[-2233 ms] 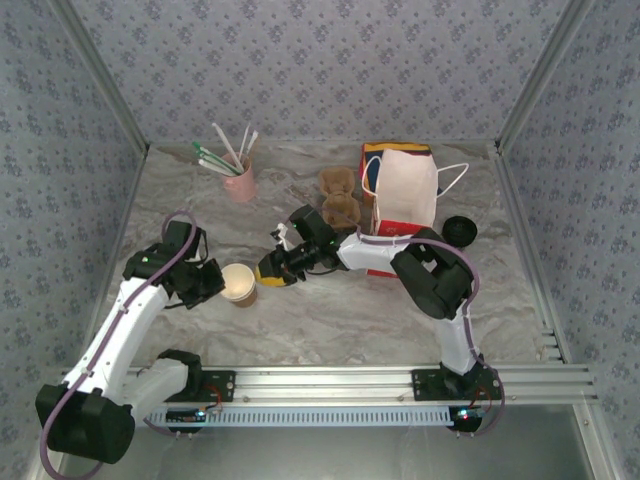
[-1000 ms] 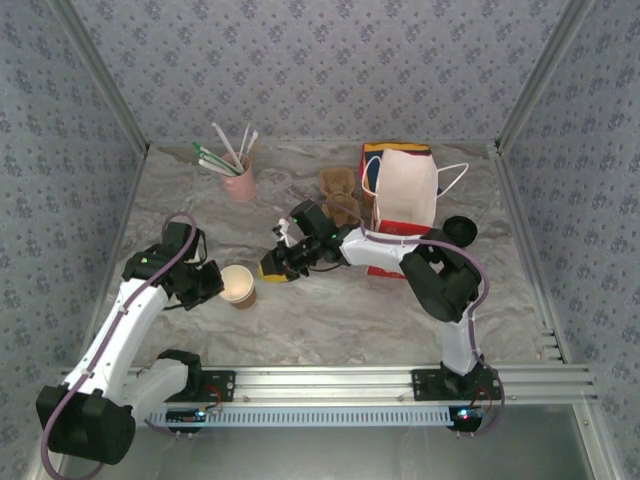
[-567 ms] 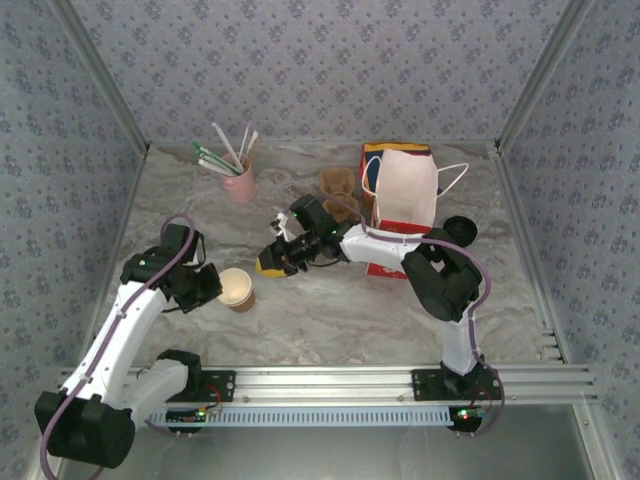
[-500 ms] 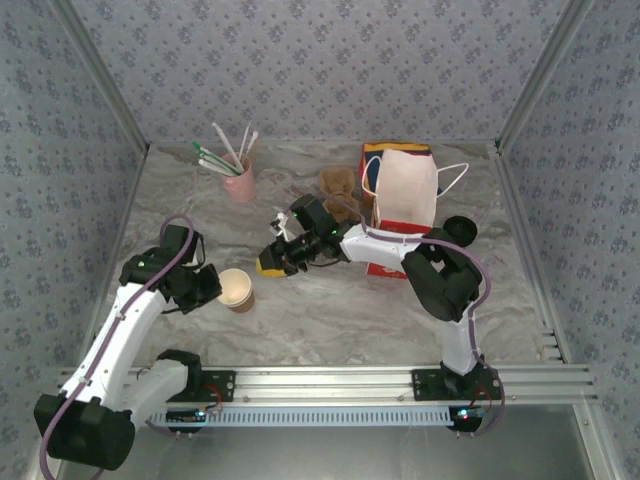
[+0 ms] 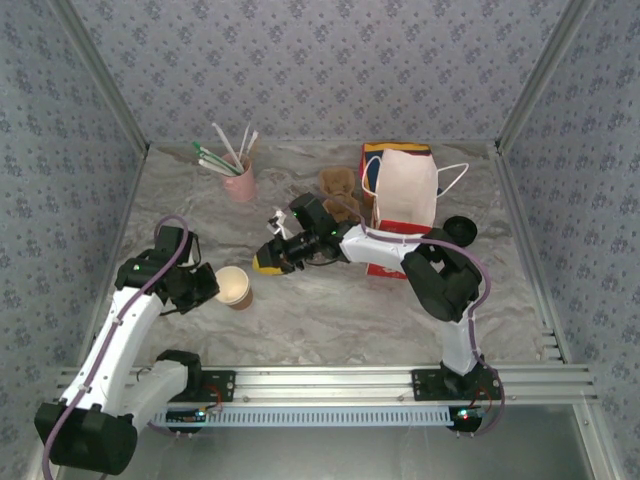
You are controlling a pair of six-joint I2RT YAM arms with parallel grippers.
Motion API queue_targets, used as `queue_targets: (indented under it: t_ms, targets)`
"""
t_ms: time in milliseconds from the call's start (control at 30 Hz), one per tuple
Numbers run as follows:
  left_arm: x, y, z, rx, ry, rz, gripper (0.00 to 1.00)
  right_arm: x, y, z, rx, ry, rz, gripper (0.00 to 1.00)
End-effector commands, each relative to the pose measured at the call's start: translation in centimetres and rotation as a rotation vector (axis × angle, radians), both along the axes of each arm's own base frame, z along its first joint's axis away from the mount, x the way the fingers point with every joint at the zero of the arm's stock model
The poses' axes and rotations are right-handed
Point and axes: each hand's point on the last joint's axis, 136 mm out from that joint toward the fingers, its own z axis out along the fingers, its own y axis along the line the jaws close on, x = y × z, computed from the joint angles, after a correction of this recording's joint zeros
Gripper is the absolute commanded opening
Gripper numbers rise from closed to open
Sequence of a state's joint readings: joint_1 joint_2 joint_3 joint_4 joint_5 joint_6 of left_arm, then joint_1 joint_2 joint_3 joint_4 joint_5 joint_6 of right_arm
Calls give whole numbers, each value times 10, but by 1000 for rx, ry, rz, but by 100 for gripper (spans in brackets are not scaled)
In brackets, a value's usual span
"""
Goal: Pack the takeout coffee
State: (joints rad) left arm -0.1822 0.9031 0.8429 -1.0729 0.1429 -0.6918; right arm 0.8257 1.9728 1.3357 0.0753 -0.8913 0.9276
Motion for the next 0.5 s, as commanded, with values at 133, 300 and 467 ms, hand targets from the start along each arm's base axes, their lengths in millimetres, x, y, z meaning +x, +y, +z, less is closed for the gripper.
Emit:
queue_targets:
  t_ms: [133,300,467]
  targets:
    - [5,-4,7,-52,-27,11,0,-14,13,-1,22,33,42,23]
    - [7,-4,9,-62,-36,22,0,-17,15,-8,18,54,52,25]
    - [7,-3,9,-69,-38,28,0,-19,17,-8,23,57,59,26]
